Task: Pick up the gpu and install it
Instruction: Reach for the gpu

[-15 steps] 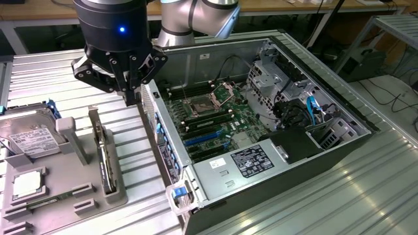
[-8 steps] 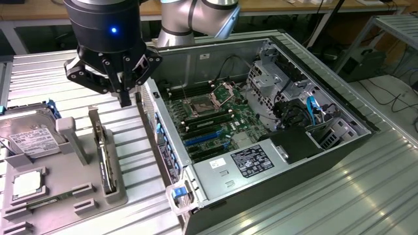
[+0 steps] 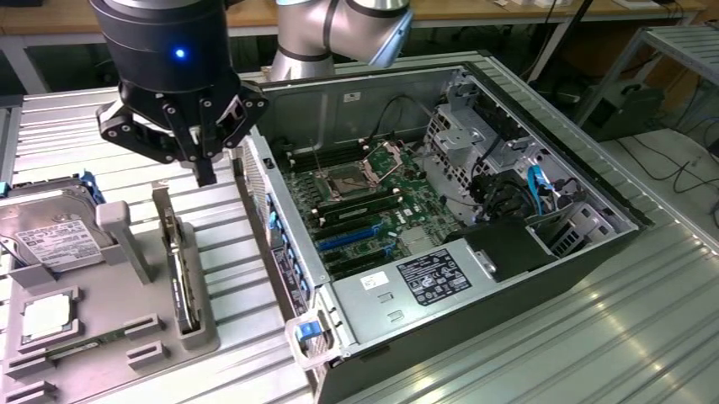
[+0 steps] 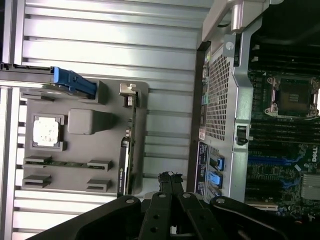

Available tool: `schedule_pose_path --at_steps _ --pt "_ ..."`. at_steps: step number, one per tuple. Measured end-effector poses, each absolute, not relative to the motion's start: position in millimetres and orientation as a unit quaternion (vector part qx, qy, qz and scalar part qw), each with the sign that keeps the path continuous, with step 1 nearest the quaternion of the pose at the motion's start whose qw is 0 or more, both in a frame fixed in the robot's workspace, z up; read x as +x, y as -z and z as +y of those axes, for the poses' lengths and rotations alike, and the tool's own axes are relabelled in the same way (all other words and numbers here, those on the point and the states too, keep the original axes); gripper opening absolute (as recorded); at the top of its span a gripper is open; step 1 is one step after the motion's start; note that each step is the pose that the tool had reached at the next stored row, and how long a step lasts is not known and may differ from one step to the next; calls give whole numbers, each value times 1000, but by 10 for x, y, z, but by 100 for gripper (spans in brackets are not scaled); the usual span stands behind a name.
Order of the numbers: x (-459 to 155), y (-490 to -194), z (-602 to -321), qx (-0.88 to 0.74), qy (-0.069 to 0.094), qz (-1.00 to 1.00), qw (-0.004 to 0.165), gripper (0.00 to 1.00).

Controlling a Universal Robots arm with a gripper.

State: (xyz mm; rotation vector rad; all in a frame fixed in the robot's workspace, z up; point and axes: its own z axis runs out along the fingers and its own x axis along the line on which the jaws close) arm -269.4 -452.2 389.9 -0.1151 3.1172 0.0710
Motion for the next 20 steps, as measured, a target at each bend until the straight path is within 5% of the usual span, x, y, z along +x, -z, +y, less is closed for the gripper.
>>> schedule_pose_path --at_steps 20 --pt "-2915 -3895 -4522 -37 -23 999 11 11"
